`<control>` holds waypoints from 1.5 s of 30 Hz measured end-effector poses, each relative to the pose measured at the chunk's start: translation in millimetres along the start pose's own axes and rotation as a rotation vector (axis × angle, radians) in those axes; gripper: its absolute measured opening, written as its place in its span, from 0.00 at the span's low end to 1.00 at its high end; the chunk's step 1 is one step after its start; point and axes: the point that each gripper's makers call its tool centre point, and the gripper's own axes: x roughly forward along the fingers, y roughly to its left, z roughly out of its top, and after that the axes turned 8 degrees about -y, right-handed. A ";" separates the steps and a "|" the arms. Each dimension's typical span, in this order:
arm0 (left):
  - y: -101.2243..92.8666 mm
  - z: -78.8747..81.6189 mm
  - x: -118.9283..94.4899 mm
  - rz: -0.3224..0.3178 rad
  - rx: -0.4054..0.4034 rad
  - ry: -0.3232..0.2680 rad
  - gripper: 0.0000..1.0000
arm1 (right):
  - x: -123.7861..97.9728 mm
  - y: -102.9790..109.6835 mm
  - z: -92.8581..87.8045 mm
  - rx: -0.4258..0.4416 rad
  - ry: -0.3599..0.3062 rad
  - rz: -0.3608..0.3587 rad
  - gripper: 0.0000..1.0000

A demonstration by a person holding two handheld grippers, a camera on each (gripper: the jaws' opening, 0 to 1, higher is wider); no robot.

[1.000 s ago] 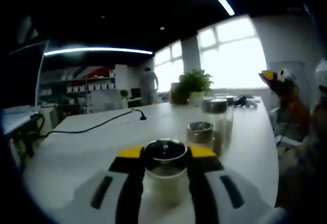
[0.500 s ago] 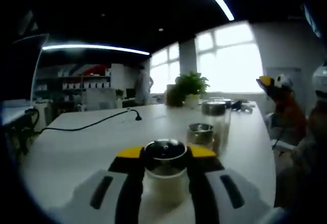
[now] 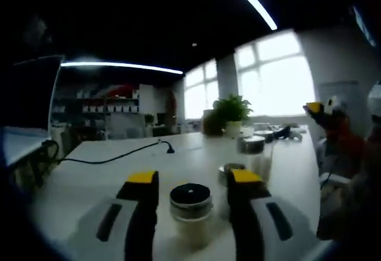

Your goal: Rotate the seasoning bottle until the label or dispensing opening points toward the visible target arrow and the bottle remains upright within the marked orientation range

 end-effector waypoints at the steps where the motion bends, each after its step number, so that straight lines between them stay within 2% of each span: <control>1: -3.0 0.5 0.4 -0.003 0.002 -0.002 0.51 | -0.3 0.0 -0.3 0.003 -0.001 0.000 0.09; 2: -0.9 1.5 0.3 0.030 -0.006 -0.009 0.52 | -0.6 0.2 -0.5 0.005 0.000 0.000 0.09; 7: 0.8 -2.1 -1.2 0.096 -0.002 0.002 0.50 | -2.7 1.0 3.9 0.002 -0.012 0.001 0.09; 8: 0.3 -2.3 -1.9 0.102 0.002 -0.002 0.47 | -2.6 1.4 4.2 0.004 -0.014 0.001 0.09; 10: 2.9 4.8 -4.0 0.125 0.015 -0.054 0.34 | -2.6 1.9 3.5 0.005 -0.014 0.002 0.09; 11: 4.1 5.1 -4.7 0.136 0.004 -0.055 0.31 | -2.5 2.0 2.4 0.006 -0.011 0.003 0.09; 14: 3.3 4.4 -4.2 0.156 -0.036 -0.051 0.48 | -1.9 3.3 -1.0 0.010 -0.003 0.005 0.09; 15: 3.6 2.7 -5.0 0.172 -0.032 -0.041 0.49 | -1.8 3.6 -1.6 0.010 -0.002 0.007 0.09; 19: 12.8 -1.2 -11.4 0.259 0.048 -0.029 0.44 | -1.3 4.2 -2.5 0.020 -0.006 0.011 0.09; 22: 9.6 -6.9 -9.3 0.256 0.053 -0.030 0.40 | -1.0 5.6 -3.7 0.019 -0.001 0.016 0.09; 23: 5.1 -6.7 -6.7 0.223 0.116 -0.031 0.38 | -1.1 6.0 -3.5 0.019 0.000 0.018 0.09; 24: 4.0 -8.2 -6.4 0.231 0.148 -0.027 0.37 | -1.4 5.8 -3.1 0.019 0.000 0.019 0.09; 25: 3.2 -11.6 -5.9 0.243 0.145 -0.015 0.36 | -1.9 5.1 -2.5 0.018 0.000 0.019 0.09; 28: 2.2 -13.4 -2.3 0.238 0.092 -0.034 0.36 | -2.3 3.6 -2.6 0.017 0.005 0.018 0.09; 35: 8.8 -15.8 -2.4 0.255 0.056 -0.036 0.35 | 5.0 14.9 8.1 -0.010 -0.001 0.063 0.09; 39: 10.9 -16.5 -5.1 0.251 0.027 -0.044 0.35 | 7.8 18.2 7.8 -0.009 -0.001 0.075 0.09; 41: 8.8 -16.4 -5.4 0.237 0.032 -0.046 0.31 | 10.0 20.6 4.9 -0.007 0.007 0.085 0.09; 45: 8.1 -16.2 -6.3 0.215 0.054 -0.025 0.31 | 9.8 24.4 3.6 -0.005 0.009 0.099 0.09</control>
